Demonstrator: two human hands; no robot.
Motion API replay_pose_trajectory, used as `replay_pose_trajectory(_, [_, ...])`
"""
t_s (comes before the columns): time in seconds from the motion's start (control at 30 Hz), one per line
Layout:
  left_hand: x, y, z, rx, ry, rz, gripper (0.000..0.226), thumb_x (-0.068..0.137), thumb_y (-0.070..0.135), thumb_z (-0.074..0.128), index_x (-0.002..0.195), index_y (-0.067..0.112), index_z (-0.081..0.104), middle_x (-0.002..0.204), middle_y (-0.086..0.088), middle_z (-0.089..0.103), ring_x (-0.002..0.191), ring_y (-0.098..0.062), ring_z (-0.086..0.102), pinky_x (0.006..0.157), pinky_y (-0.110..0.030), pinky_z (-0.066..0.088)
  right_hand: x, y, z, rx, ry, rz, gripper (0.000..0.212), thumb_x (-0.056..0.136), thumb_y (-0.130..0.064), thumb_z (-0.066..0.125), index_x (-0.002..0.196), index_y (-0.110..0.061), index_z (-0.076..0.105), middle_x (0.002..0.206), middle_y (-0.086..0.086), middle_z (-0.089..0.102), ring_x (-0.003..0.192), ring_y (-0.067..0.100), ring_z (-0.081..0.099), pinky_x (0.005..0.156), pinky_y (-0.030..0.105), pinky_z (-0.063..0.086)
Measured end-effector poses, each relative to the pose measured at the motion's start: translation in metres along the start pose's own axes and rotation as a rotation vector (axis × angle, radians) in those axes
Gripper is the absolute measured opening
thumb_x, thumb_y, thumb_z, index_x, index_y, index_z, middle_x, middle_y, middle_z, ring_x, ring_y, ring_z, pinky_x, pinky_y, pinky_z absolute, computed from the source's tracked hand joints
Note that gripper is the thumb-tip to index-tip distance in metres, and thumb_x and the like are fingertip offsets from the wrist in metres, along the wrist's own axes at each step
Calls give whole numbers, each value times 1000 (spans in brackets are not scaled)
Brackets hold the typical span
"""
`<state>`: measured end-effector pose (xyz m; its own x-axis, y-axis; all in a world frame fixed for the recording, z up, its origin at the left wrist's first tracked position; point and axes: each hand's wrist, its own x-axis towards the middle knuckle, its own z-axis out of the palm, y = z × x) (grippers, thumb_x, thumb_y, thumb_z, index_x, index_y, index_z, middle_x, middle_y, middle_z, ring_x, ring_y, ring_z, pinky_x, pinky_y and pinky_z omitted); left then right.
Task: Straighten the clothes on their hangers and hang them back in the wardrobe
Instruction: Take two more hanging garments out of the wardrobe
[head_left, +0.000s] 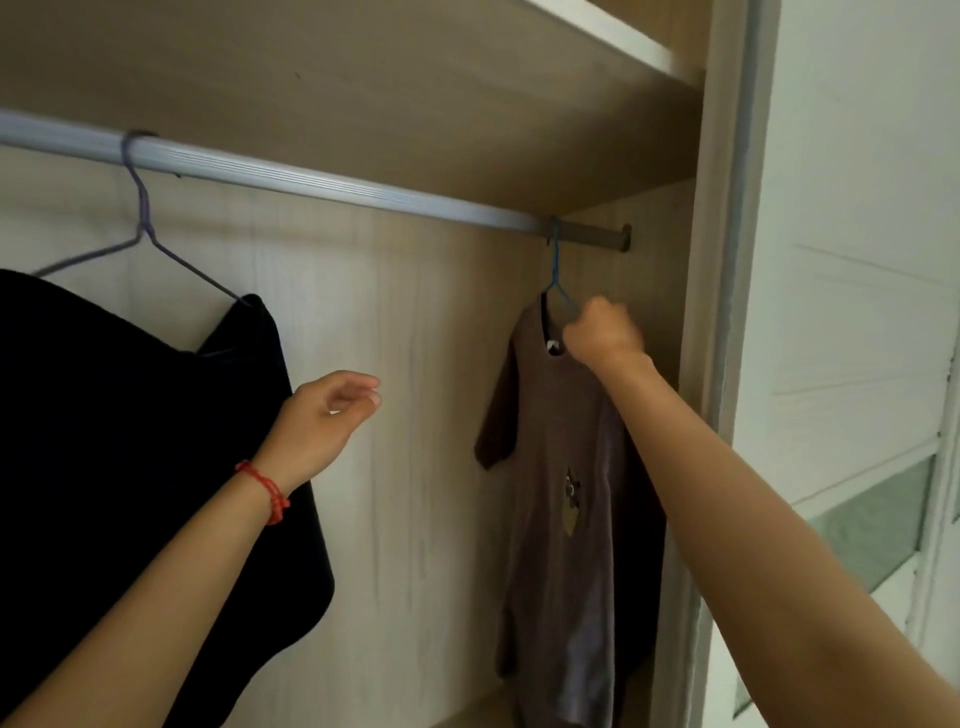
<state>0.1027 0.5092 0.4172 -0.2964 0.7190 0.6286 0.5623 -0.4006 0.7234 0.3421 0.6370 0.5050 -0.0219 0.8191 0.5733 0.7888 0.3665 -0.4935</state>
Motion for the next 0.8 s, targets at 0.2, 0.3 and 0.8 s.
replay_pose_trajectory(0.2, [8,9,-25,83,25,19,14,87,17,59,91,31,61,92,11,62,98,-16,57,99,-38,44,20,1,14,223,-125,129,33,93,-8,43,124,5,47,125,21,52,114,35,51,78,31,39])
replay_pose_trajectory(0.3, [11,16,-37,106,36,37,17,87,19,58,88,36,59,93,12,61,100,-16,57,97,-36,45,20,-6,17,343,-47,147,34,93,-8,44,124,6,48,125,21,53,115,35,52,81,32,43])
replay_pose_trajectory(0.8, [17,64,-131,772,462,282,31,88,20,56,117,9,59,120,-14,57,115,-30,50,97,-34,36,2,-38,36,422,89,-36,30,90,-21,52,97,3,68,104,25,66,103,40,59,76,33,43])
